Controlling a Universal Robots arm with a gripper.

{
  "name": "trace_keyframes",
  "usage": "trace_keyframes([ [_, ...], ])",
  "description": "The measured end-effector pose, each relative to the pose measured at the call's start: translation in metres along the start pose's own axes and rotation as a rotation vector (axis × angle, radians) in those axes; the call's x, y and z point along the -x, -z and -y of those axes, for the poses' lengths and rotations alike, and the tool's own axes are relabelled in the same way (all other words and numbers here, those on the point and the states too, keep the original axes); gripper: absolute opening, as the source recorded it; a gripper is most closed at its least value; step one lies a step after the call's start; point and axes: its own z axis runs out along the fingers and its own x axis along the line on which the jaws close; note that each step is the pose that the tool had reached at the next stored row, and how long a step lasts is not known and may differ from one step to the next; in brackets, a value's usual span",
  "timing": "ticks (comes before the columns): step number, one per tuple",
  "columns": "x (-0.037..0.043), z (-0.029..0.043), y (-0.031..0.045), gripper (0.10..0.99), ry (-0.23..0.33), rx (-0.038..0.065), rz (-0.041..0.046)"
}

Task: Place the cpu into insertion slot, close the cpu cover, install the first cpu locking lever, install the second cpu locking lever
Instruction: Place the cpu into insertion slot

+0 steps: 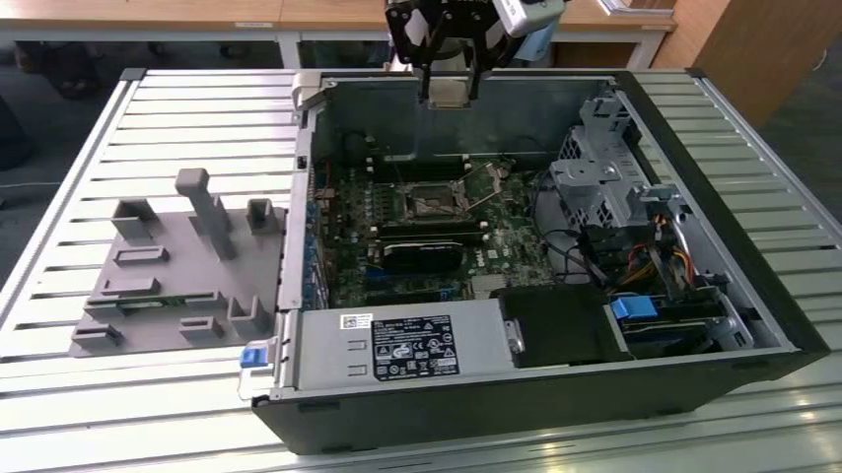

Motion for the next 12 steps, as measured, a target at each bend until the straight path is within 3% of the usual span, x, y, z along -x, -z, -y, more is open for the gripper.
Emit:
trace_keyframes([
  [12,-0.0006,0.0001,-0.0005,0.545,-0.018,0.000,0.0017],
])
